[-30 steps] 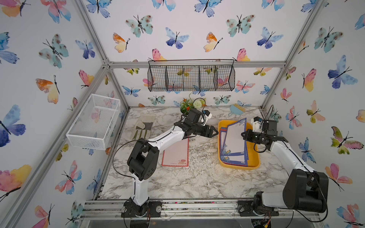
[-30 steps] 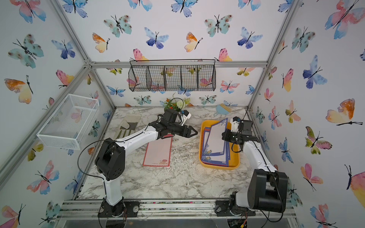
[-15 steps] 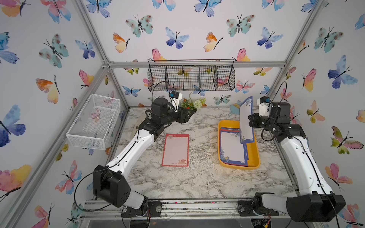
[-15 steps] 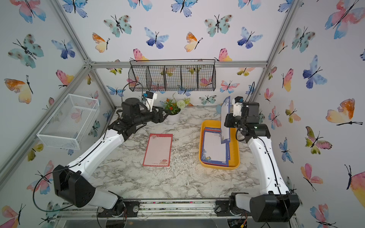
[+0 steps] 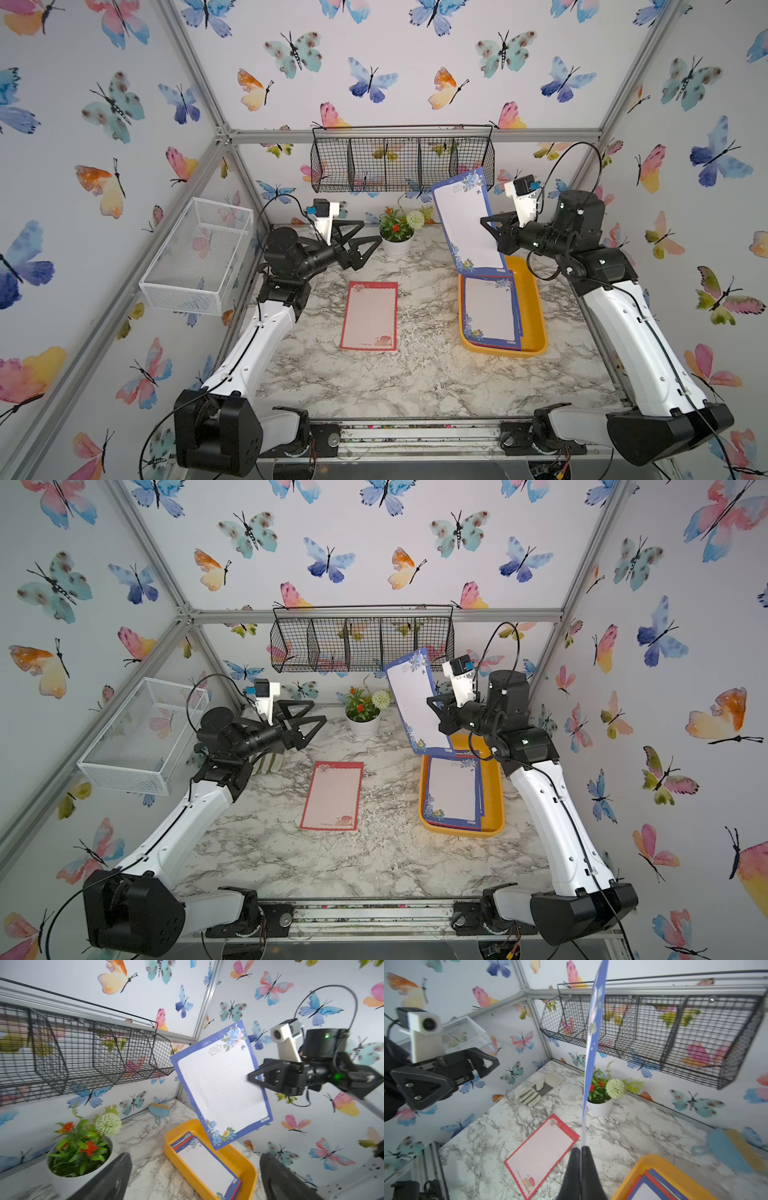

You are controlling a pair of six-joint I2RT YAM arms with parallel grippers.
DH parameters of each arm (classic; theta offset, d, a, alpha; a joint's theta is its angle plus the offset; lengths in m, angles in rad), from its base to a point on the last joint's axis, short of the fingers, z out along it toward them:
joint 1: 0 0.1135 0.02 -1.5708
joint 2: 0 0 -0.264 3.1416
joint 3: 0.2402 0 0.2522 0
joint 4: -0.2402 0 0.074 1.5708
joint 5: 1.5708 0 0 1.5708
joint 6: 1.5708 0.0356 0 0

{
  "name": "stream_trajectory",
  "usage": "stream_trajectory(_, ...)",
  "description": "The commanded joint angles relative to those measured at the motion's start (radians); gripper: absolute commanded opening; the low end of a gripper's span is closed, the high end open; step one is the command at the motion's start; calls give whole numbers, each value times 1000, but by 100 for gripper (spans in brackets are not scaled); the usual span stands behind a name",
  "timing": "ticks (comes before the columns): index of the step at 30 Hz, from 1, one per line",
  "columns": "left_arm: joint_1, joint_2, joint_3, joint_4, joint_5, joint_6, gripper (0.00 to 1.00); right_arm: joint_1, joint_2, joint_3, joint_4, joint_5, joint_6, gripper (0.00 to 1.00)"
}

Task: Take out the stationery paper from the storage box
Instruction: Pick up the stationery paper from the storage box.

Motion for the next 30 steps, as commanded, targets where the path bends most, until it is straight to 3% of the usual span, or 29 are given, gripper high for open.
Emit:
stream_trajectory(1,2,12,-21,197,134,-87,100,8,-27,-88,294,-249,84,2)
stream_trajectory(6,-3,18,-33,233,162,-102,95,8,-18,-194,620,-436,248,2)
stream_trajectory(13,-5,32,-29,241,175,-115,91,8,30,-262,982,-520,498,2)
stream_trajectory(17,-8,61,-33,333,201,-209,87,15,78,-305,1202,-557,657,2)
stream_trajectory(21,-13,91,-48,504,213,-332,84,37,116,-314,1301,-564,721,2)
stream_trajectory(30,-34,128,-29,510,205,-361,70,97,186,-331,1443,-537,801,2)
